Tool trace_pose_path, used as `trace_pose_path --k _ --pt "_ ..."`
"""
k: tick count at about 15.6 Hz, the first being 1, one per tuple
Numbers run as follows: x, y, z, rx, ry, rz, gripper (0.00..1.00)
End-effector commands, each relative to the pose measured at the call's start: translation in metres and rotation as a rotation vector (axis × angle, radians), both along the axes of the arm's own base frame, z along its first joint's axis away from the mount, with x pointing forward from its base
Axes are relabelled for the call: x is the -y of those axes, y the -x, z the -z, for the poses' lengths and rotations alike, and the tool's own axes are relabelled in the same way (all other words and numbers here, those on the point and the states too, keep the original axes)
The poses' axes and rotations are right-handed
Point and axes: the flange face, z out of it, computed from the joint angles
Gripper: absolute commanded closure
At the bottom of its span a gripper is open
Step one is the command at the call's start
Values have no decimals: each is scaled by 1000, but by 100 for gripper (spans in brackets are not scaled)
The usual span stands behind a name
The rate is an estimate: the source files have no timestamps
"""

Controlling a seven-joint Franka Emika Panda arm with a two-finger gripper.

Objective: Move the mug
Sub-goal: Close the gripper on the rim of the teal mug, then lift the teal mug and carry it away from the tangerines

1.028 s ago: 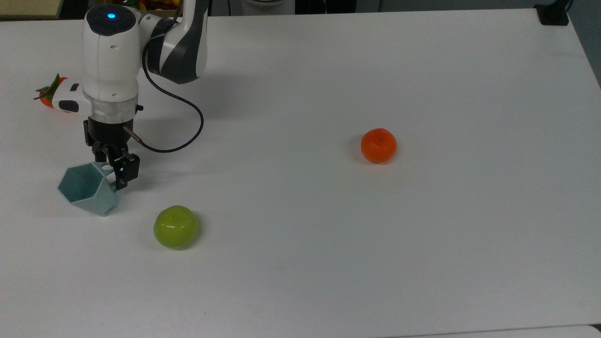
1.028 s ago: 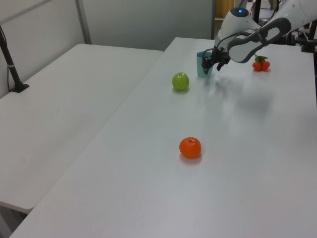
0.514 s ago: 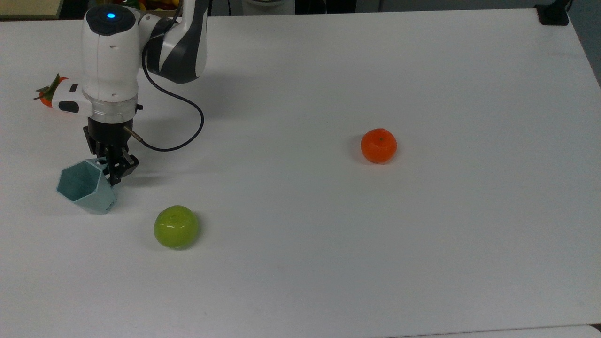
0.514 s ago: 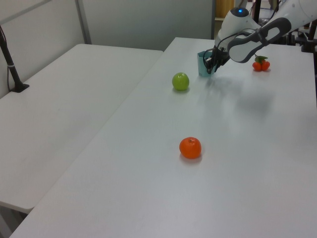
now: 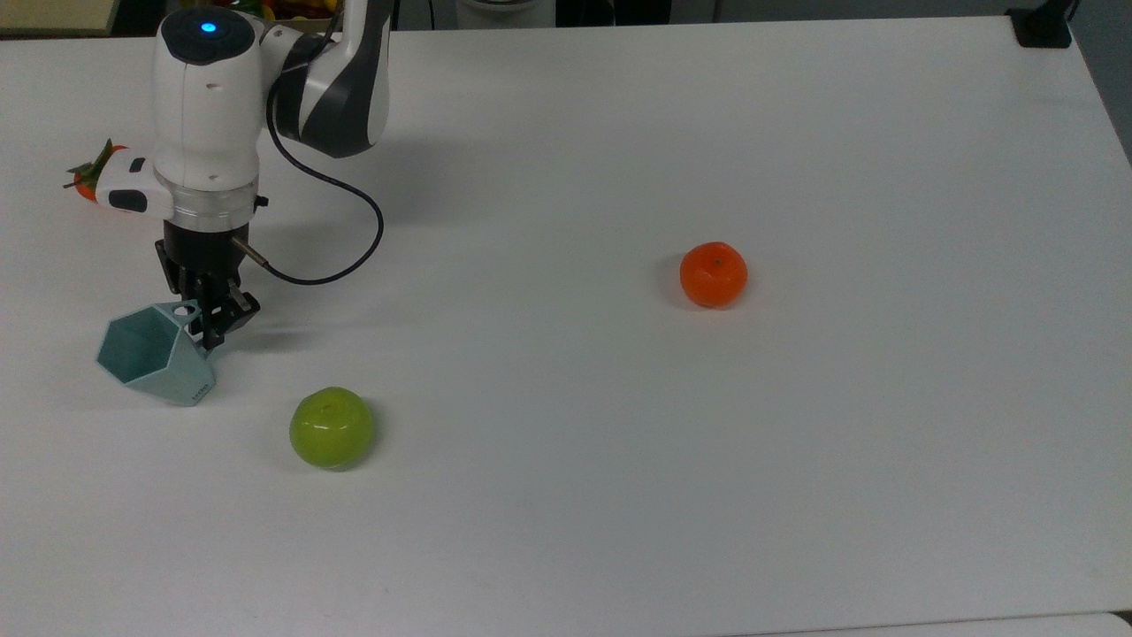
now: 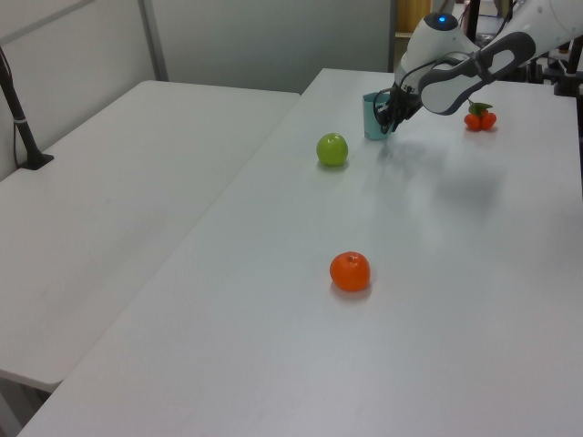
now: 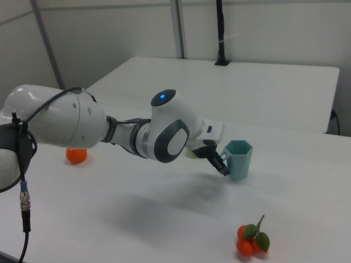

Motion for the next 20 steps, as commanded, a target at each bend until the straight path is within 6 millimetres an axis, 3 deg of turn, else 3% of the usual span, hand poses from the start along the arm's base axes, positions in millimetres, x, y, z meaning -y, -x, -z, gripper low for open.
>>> trace_pose_path --k 1,5,10,13,20 --pt "2 2 -20 30 18 -17 100" --pt "-4 4 -61 78 17 -19 100" --pt "-12 15 -140 115 -1 -2 100" --pt "-29 23 -180 138 -38 -7 100" --pt "-96 60 -232 -44 -77 -120 100"
